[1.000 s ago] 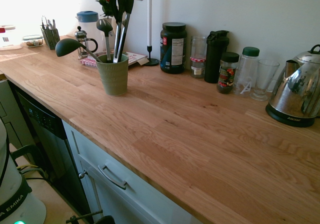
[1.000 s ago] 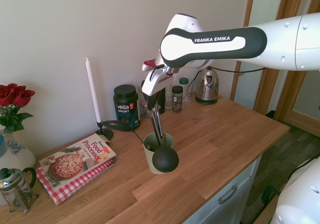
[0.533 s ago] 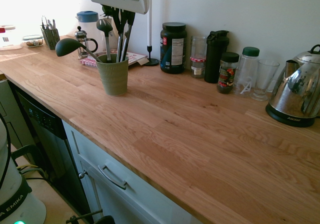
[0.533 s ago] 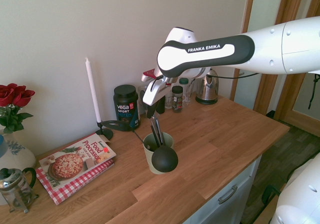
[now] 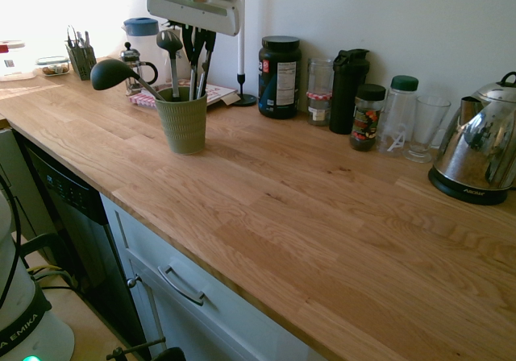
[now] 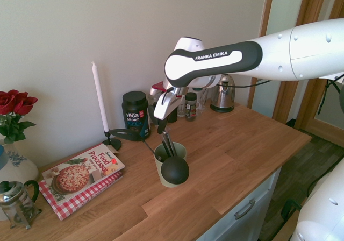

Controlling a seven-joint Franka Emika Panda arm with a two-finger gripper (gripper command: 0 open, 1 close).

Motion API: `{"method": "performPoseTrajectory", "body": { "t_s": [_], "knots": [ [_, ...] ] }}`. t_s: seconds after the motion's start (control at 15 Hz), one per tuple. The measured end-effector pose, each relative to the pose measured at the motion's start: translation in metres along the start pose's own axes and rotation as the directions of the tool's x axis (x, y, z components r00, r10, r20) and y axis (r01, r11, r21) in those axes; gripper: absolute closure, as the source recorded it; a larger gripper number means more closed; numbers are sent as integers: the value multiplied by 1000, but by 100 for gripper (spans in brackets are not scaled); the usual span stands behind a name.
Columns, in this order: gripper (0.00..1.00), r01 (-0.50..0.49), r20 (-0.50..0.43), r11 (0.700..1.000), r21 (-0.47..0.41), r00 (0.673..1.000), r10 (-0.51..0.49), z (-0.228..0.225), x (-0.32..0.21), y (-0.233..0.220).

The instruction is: Put the tongs back in the holder

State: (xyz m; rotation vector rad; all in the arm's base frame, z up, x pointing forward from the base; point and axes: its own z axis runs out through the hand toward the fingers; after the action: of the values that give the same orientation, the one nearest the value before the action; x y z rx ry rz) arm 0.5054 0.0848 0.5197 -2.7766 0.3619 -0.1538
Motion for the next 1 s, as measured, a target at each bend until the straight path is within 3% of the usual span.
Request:
{"method": "performPoseTrajectory", "body": {
  "t_s": [0.33,0.67,0.87,1.0],
  "knots": [
    [0,-7,38,1000,15,999,6,-5,0,0],
    [0,11,-20,997,73,1000,-9,-76,-6,-6],
    [0,-69,-122,997,-32,990,64,-109,3,32],
    [0,-148,-189,982,-116,974,124,-108,15,68]
  ]
}}
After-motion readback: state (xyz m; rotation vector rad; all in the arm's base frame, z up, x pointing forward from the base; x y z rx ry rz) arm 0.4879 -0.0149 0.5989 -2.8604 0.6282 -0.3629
